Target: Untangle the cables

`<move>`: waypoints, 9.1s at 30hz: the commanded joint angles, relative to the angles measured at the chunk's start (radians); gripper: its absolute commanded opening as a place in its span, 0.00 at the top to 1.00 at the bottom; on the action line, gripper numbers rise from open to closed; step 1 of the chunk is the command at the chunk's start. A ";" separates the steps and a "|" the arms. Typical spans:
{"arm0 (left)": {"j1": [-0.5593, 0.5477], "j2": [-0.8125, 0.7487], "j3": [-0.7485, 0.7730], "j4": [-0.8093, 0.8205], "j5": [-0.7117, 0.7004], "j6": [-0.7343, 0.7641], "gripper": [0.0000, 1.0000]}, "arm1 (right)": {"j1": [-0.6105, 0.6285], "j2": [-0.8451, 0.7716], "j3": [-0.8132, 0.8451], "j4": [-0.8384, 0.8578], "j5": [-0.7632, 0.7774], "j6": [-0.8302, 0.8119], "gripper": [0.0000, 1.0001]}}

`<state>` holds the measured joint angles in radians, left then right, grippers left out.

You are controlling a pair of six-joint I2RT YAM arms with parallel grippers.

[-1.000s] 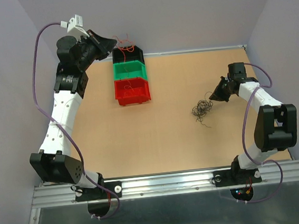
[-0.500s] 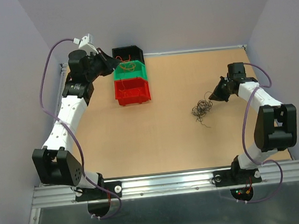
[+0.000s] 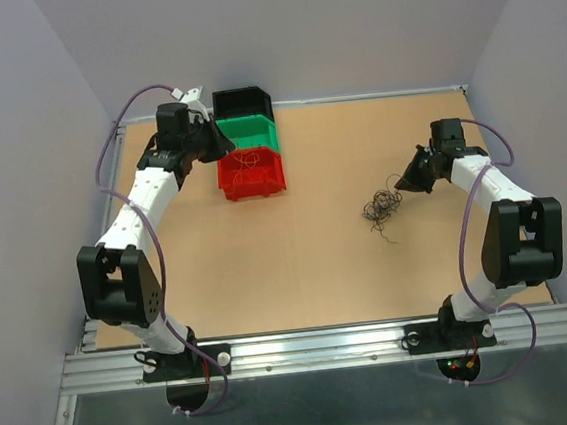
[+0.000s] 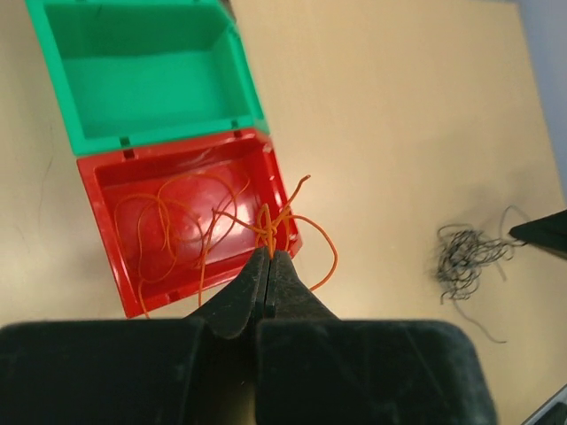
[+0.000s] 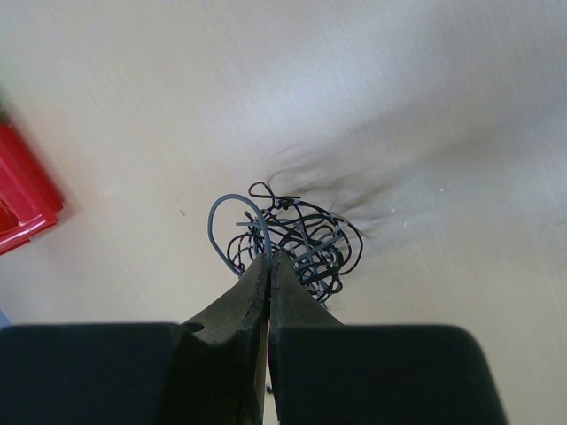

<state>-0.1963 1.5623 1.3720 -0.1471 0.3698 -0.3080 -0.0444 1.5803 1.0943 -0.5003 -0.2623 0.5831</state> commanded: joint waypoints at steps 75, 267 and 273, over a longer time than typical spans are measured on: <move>-0.500 0.314 0.395 -0.126 0.064 0.061 0.07 | 0.218 -0.026 0.147 0.160 -0.296 -0.077 1.00; -0.482 0.608 0.501 -0.275 -0.002 0.103 0.45 | 0.224 0.162 0.107 0.143 -0.183 -0.155 0.70; -0.482 0.696 0.578 -0.286 -0.002 0.093 0.77 | 0.225 0.141 0.087 0.146 -0.196 -0.175 0.68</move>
<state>-0.6746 2.2349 1.8862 -0.4358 0.3641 -0.2081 0.1837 1.7813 1.1698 -0.3672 -0.4351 0.4366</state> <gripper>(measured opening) 0.364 0.307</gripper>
